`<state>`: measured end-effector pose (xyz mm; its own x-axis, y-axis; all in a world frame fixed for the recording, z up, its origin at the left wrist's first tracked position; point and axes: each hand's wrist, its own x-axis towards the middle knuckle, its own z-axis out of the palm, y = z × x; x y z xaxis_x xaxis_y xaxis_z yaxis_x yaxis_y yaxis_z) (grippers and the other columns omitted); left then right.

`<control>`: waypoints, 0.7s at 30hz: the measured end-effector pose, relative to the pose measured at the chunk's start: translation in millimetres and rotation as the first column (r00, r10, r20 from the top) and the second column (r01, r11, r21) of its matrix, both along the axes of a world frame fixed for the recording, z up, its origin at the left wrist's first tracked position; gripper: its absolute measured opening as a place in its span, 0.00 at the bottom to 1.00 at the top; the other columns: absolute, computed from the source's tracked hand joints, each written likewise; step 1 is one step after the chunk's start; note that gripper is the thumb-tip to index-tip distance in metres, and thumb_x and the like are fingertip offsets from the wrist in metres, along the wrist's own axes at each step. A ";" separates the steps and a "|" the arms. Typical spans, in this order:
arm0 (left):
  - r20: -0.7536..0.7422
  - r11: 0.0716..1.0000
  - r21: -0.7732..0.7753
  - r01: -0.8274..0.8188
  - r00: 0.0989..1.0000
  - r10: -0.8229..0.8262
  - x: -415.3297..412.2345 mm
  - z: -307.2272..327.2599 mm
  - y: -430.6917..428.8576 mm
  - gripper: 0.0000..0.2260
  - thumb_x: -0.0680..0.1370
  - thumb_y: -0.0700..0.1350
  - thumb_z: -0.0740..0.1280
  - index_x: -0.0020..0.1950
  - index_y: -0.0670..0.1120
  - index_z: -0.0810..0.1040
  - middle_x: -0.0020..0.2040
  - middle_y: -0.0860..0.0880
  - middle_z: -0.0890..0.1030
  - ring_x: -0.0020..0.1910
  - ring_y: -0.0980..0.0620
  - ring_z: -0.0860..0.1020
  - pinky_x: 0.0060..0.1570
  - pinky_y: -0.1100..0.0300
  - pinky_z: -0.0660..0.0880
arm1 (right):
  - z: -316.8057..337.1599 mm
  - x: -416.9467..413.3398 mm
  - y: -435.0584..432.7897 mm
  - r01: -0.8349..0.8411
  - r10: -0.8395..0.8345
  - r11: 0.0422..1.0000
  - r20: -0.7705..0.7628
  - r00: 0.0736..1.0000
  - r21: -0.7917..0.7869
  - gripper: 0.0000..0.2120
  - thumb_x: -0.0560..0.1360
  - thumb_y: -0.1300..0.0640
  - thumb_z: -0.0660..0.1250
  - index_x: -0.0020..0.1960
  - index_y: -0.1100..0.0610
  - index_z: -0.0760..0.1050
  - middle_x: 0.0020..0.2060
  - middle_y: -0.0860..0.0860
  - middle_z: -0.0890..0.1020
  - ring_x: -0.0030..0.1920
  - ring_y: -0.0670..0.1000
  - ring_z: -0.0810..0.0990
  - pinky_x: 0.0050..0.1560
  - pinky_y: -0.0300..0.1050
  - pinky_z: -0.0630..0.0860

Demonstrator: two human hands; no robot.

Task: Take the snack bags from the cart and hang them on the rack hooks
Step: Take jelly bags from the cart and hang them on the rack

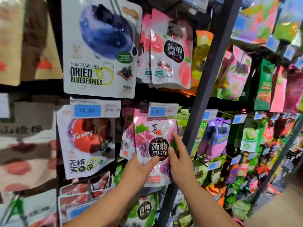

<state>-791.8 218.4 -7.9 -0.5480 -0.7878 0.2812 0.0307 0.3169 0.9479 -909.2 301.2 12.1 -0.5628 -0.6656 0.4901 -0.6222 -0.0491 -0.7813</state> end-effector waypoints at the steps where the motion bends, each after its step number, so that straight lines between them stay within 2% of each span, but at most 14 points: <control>1: 0.007 1.000 -0.002 -0.008 1.000 0.008 -0.7 1.0 -2.6 0.12 0.76 0.51 0.70 0.55 0.59 0.71 0.46 0.66 0.75 0.43 0.72 0.72 0.38 0.81 0.66 | 0.9 -0.4 -2.4 0.003 -0.003 1.000 -0.005 1.000 -0.002 0.21 0.83 0.55 0.57 0.68 0.34 0.57 0.63 0.25 0.60 0.68 0.33 0.60 0.65 0.28 0.58; 4: 0.018 1.000 0.011 -0.024 1.000 0.024 -4.1 0.4 -11.6 0.17 0.75 0.55 0.69 0.62 0.54 0.74 0.53 0.60 0.80 0.52 0.61 0.77 0.44 0.76 0.68 | 1.7 -1.2 -9.9 0.017 -0.017 1.000 0.002 1.000 0.005 0.22 0.83 0.55 0.57 0.69 0.33 0.57 0.66 0.32 0.63 0.68 0.34 0.61 0.64 0.27 0.58; 7: 0.044 0.999 0.029 -0.036 0.998 0.035 -9.0 -2.5 -18.9 0.25 0.73 0.61 0.68 0.66 0.52 0.73 0.58 0.55 0.80 0.57 0.55 0.77 0.53 0.63 0.73 | 0.5 -3.8 -15.5 0.036 -0.037 0.999 0.029 0.999 0.028 0.22 0.83 0.56 0.57 0.73 0.38 0.58 0.65 0.37 0.65 0.61 0.31 0.64 0.53 0.16 0.58; 9: 0.057 0.998 0.046 -0.041 0.998 0.038 -11.6 -2.9 -21.5 0.29 0.72 0.64 0.67 0.69 0.51 0.71 0.62 0.53 0.79 0.60 0.52 0.76 0.58 0.58 0.72 | 0.8 -6.0 -18.4 0.043 -0.045 0.998 0.046 0.998 0.051 0.23 0.83 0.56 0.57 0.75 0.41 0.59 0.62 0.39 0.66 0.56 0.30 0.66 0.49 0.14 0.60; 12: 0.060 0.997 0.054 -0.054 0.997 0.051 -14.7 -1.9 -23.7 0.33 0.71 0.65 0.66 0.71 0.49 0.69 0.65 0.50 0.77 0.63 0.50 0.75 0.61 0.56 0.71 | 1.4 -9.1 -22.9 0.039 -0.042 0.996 0.037 0.998 0.078 0.23 0.83 0.55 0.56 0.76 0.42 0.58 0.60 0.40 0.66 0.53 0.27 0.67 0.48 0.15 0.61; 14: 0.071 0.996 0.044 -0.080 0.995 0.077 -16.5 -1.9 -26.2 0.33 0.72 0.64 0.66 0.72 0.48 0.68 0.67 0.49 0.75 0.64 0.49 0.74 0.62 0.56 0.70 | 1.7 -10.7 -27.1 0.030 -0.033 0.995 0.032 0.999 0.093 0.23 0.83 0.55 0.56 0.76 0.43 0.57 0.62 0.40 0.65 0.58 0.31 0.65 0.51 0.17 0.61; 17: 0.071 0.995 0.030 -0.090 0.994 0.088 -17.5 -2.9 -28.9 0.33 0.73 0.63 0.65 0.72 0.48 0.66 0.67 0.49 0.75 0.65 0.49 0.73 0.62 0.58 0.70 | 1.2 -12.7 -32.0 0.026 -0.028 0.995 0.022 0.999 0.096 0.23 0.83 0.55 0.56 0.77 0.45 0.57 0.65 0.39 0.64 0.65 0.37 0.62 0.61 0.27 0.58; 19: 0.050 0.998 0.032 -0.061 0.997 0.060 -15.8 -3.8 -28.4 0.38 0.69 0.68 0.64 0.73 0.49 0.66 0.67 0.51 0.75 0.65 0.51 0.73 0.62 0.59 0.70 | -0.3 -11.3 -32.5 0.036 -0.037 0.997 0.021 0.999 0.074 0.23 0.83 0.55 0.57 0.76 0.44 0.58 0.63 0.38 0.65 0.63 0.34 0.64 0.58 0.24 0.59; 21: 0.031 0.999 0.024 -0.049 0.998 0.048 -13.6 -3.5 -26.7 0.39 0.66 0.69 0.63 0.72 0.50 0.67 0.65 0.53 0.76 0.63 0.55 0.74 0.59 0.63 0.70 | -2.0 -9.1 -32.4 0.053 -0.053 0.998 0.009 0.999 0.027 0.22 0.83 0.56 0.57 0.75 0.42 0.59 0.60 0.34 0.66 0.58 0.24 0.64 0.53 0.18 0.60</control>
<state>-805.4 191.8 -11.3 -0.5168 -0.8203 0.2450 -0.0131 0.2938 0.9558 -918.2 268.9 10.1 -0.6022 -0.6476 0.4669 -0.6157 0.0045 -0.7880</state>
